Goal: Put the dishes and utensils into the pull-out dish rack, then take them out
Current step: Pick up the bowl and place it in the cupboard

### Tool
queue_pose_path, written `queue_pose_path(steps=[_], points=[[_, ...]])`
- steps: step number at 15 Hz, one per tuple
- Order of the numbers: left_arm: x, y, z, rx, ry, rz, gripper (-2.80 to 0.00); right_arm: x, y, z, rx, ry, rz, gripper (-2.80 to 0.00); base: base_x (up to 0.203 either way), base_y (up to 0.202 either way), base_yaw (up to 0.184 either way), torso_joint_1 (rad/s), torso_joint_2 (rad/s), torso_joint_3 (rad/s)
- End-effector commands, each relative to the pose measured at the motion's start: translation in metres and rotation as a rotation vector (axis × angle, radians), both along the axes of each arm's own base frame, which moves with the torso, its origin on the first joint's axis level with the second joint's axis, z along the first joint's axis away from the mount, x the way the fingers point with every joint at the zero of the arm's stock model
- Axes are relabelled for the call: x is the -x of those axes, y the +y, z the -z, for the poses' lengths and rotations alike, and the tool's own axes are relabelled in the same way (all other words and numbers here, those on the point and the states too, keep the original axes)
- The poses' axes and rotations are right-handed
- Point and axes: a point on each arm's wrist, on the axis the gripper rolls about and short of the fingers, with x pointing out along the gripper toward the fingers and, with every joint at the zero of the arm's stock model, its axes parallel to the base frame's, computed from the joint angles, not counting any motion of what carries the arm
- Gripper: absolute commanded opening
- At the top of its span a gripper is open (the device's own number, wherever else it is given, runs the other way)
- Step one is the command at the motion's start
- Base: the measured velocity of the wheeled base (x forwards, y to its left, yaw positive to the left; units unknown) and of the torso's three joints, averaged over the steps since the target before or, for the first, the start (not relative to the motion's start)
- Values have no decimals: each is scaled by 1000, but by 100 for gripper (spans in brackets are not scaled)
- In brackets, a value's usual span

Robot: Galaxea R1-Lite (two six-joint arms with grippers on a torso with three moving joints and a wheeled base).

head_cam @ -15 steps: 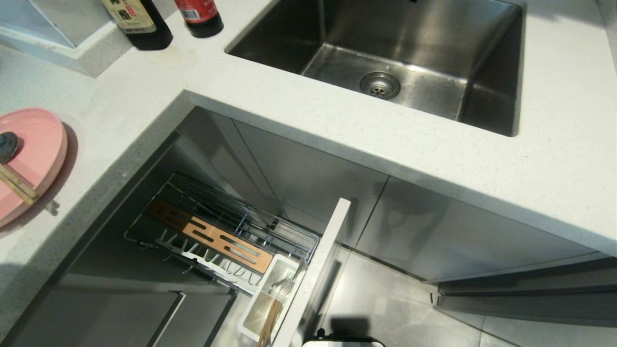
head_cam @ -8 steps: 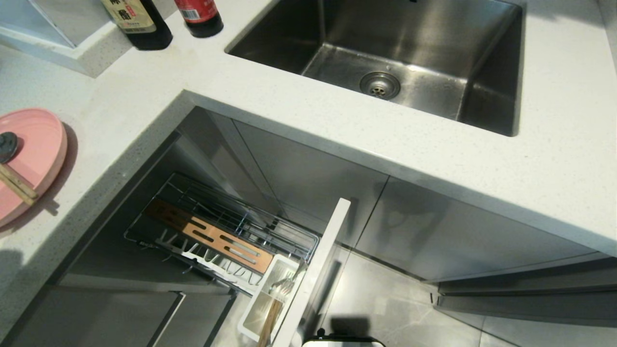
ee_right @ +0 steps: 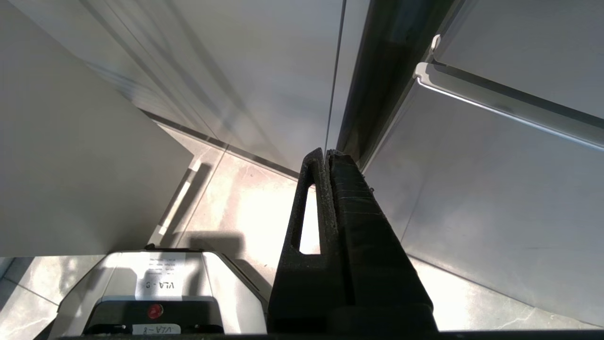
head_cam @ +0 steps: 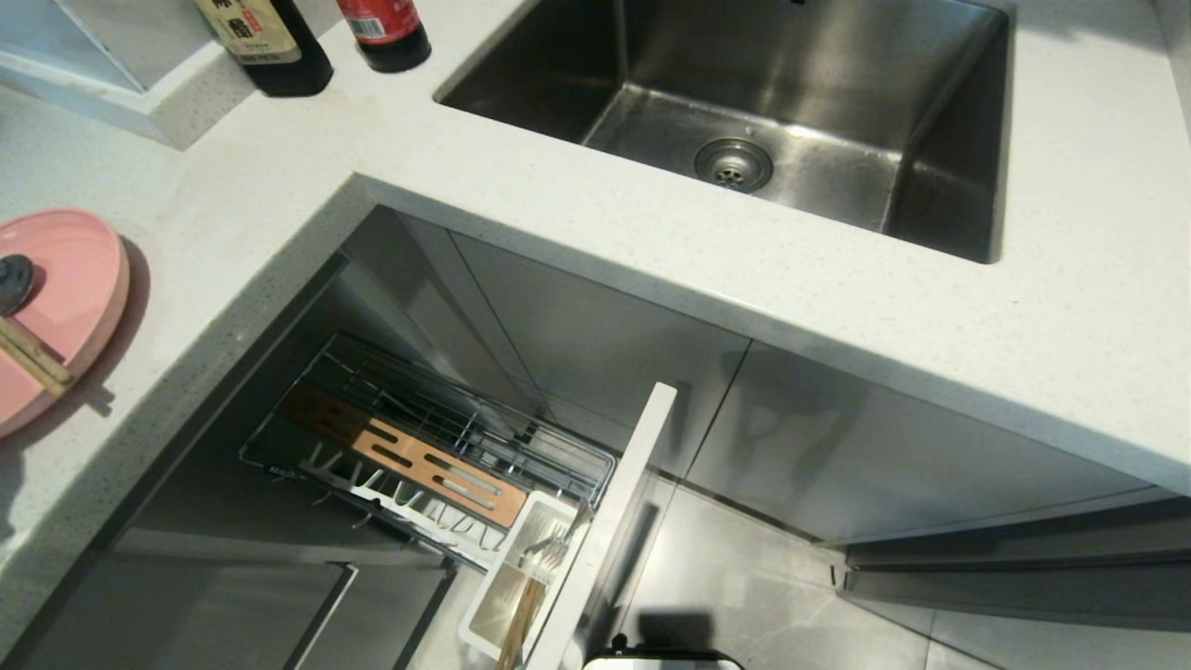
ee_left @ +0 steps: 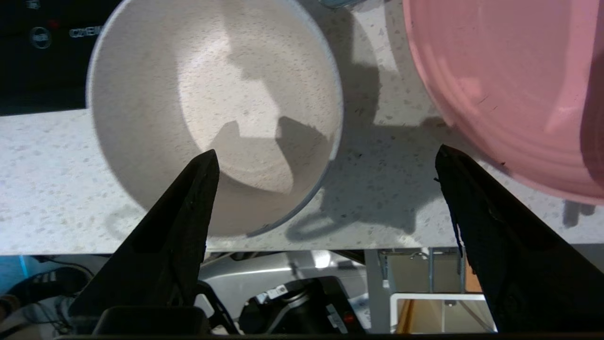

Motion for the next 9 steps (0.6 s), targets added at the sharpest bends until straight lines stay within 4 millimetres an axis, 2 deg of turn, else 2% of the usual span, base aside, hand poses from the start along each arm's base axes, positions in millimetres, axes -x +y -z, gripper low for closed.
queue_pose_path(steps=[1,9], points=[[-6,6,3,36,4,-1,0,0,0,0,0,2,-1,-280,0,0,0,0,0,0],[-16,17,11,76,0,-6,0,0,0,0,0,2,-1,-280,0,0,0,0,0,0]])
